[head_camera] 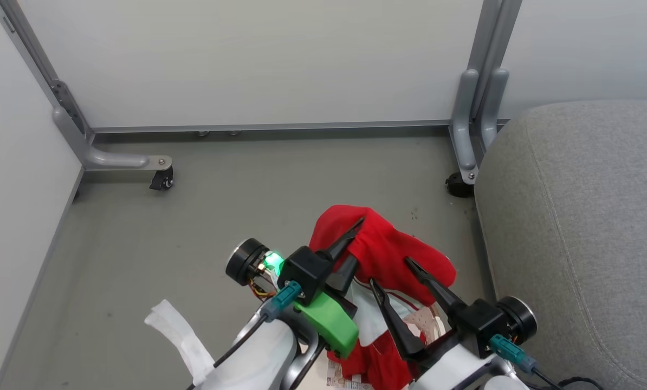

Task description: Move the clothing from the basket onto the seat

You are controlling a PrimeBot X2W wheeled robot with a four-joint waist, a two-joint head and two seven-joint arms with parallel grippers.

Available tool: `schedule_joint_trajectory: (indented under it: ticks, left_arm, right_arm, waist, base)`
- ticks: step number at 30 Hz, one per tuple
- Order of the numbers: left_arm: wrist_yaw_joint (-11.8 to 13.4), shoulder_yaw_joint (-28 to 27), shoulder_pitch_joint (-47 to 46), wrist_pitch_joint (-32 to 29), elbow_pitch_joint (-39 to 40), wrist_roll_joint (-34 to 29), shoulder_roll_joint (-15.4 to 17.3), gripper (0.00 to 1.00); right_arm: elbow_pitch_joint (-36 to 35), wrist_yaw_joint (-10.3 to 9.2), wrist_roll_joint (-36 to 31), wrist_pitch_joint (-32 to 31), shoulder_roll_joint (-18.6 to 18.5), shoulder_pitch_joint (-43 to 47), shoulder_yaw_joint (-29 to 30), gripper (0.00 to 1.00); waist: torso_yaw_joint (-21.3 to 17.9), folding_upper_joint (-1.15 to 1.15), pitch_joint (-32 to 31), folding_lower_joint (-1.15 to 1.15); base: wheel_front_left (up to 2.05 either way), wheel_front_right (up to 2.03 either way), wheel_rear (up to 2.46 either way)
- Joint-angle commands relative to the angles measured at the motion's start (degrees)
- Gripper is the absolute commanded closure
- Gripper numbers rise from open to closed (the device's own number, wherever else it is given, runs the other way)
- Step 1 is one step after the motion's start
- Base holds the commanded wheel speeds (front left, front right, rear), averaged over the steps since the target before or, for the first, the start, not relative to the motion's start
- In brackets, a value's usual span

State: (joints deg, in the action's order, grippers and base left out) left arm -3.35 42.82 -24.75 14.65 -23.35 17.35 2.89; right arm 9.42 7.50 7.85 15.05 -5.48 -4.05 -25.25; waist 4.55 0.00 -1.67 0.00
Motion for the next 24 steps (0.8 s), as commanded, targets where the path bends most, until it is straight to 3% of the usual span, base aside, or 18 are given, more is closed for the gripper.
schedule_joint_trajectory:
  ticks: [1,14,15,16,24]
  left_arm:
    - [-0.2,0.7,-1.1,-0.3,0.9,0.8,0.0,1.0]
    - [1.7,4.7,-2.0,-2.9,7.0,2.8,0.0,1.0]
    - [1.7,4.8,-2.0,-3.1,7.2,2.9,0.1,1.0]
    - [1.8,4.9,-2.0,-3.2,7.3,2.9,0.2,1.0]
    - [2.3,5.2,-2.1,-3.3,7.2,2.6,1.0,1.0]
  right_arm:
    - [0.8,-0.02,-0.4,0.2,0.3,-0.5,0.5,0.0]
    - [5.9,-0.01,0.0,0.2,1.4,-0.2,2.2,0.0]
    - [5.8,-0.02,0.0,0.2,1.3,-0.4,2.0,0.29]
    - [5.8,-0.02,0.1,0.2,1.3,-0.5,1.7,1.0]
    - [5.2,-0.02,0.8,0.2,0.7,-0.8,1.0,1.0]
  waist:
    - [0.2,0.0,0.0,0.0]
    - [1.5,0.0,0.4,0.0]
    - [1.5,0.0,0.3,0.0]
    - [1.5,0.0,0.3,0.0]
    - [1.4,0.0,0.6,0.0]
  base:
    - [0.0,0.0,0.0]
    - [0.0,0.0,0.0]
    - [0.0,0.0,0.0]
    - [0.0,0.0,0.0]
    - [0.0,0.0,0.0]
